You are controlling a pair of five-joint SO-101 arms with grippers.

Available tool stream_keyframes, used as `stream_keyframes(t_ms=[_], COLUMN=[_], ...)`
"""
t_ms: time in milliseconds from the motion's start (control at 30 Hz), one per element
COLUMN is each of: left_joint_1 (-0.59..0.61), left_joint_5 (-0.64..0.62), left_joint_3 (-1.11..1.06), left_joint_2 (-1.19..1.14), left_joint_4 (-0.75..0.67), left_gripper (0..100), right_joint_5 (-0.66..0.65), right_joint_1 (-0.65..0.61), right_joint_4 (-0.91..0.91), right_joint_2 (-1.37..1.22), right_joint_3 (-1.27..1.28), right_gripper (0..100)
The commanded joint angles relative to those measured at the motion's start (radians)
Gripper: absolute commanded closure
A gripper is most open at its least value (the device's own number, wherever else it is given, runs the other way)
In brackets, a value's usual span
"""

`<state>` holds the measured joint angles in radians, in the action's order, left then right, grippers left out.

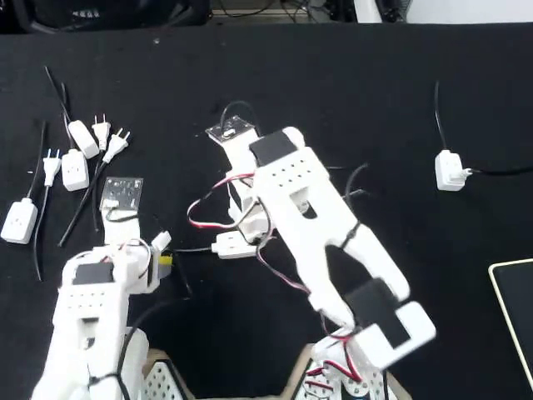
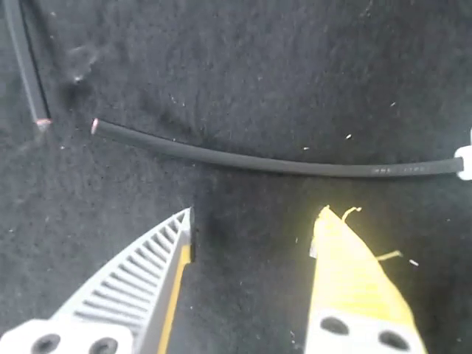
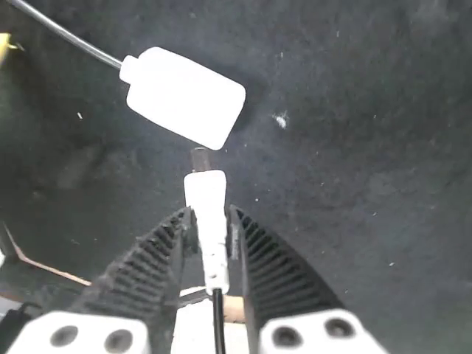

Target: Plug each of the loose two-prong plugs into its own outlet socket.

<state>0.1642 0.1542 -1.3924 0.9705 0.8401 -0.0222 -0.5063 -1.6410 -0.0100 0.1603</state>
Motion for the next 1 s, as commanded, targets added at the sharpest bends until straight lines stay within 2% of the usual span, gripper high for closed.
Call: stream_keyframes(t_ms=[0,267,433,967], left_joint_1=[-0.002,-0.002,-0.002,-0.002], left_joint_5=[-0.02,-0.02,-0.02,-0.018], left_joint_3=[-0.027,-0.067,-0.067,-0.067], left_joint_2=[0.114,0.209,0.213,0.213], left_joint_4=[-0.014,-0.012,-0.012,-0.014], left_gripper=[73,73,73,73], right_joint_5=[0.063,0.092,0.173,0.212], right_joint_1=[0.018,0.006,0.008,0.009], right_joint_4=[-0.054,-0.103,-0.12,-0.126], right_joint_2=[-0.064,-0.232,-0.332,-0.355], right_joint_3=[-0.116,-0.242,-0.312,-0.323], right_gripper=[98.7,98.7,98.7,98.7])
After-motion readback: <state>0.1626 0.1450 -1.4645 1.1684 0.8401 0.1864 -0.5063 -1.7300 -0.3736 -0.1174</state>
